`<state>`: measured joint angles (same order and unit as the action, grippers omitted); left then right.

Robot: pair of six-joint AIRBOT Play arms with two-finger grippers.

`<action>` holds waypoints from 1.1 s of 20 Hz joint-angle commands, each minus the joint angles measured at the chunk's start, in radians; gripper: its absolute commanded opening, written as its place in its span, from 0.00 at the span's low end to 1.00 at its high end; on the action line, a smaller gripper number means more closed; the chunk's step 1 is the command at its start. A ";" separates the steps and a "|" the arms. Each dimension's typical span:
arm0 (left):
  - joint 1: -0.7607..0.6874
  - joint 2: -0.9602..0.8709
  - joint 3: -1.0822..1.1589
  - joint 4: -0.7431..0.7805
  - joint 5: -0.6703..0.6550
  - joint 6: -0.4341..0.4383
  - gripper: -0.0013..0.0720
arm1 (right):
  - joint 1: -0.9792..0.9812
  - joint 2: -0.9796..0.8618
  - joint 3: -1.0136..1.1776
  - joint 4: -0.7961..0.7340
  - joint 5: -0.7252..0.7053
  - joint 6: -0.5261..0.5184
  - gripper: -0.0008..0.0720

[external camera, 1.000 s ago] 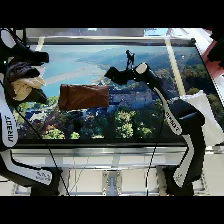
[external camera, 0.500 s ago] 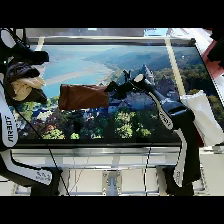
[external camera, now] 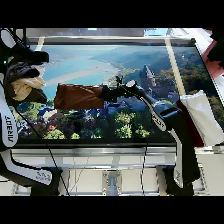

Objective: Fold the shirts.

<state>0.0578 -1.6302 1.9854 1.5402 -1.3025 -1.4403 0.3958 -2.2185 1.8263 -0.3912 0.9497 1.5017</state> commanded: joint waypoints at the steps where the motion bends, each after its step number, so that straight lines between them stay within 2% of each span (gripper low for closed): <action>1: 0.000 0.000 0.000 0.001 -0.006 0.014 0.03 | 0.008 -0.002 0.001 0.128 -0.016 -0.114 0.06; 4: 0.000 0.000 0.000 0.001 -0.008 0.024 0.03 | -0.039 0.006 0.044 0.288 -0.021 -0.248 0.06; 7: 0.000 0.000 0.000 0.001 -0.008 0.024 0.03 | -0.136 0.069 0.098 0.221 -0.026 -0.252 0.06; 9: 0.000 0.000 0.000 0.001 -0.008 0.024 0.03 | -0.224 0.148 0.102 0.104 -0.025 -0.212 0.06; 10: 0.000 0.000 0.000 0.001 -0.008 0.024 0.03 | -0.274 0.194 0.102 0.008 -0.020 -0.158 0.06; 13: 0.000 0.000 0.000 0.000 -0.013 0.023 0.03 | -0.425 0.327 0.102 -0.364 0.047 0.042 0.06; 15: 0.000 0.000 0.000 0.000 -0.017 0.023 0.03 | -0.536 0.409 0.102 -0.586 0.144 0.130 0.06; 18: 0.000 0.000 0.000 0.000 -0.039 0.021 0.03 | -0.721 0.509 0.102 -0.765 0.300 0.151 0.06; 22: -0.002 0.000 0.000 0.000 -0.083 -0.017 0.03 | -0.966 0.609 0.102 -0.802 0.441 0.101 0.06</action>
<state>0.0574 -1.6299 1.9854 1.5402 -1.3540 -1.4364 -0.4110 -1.6844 1.9274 -1.0946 1.2675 1.6127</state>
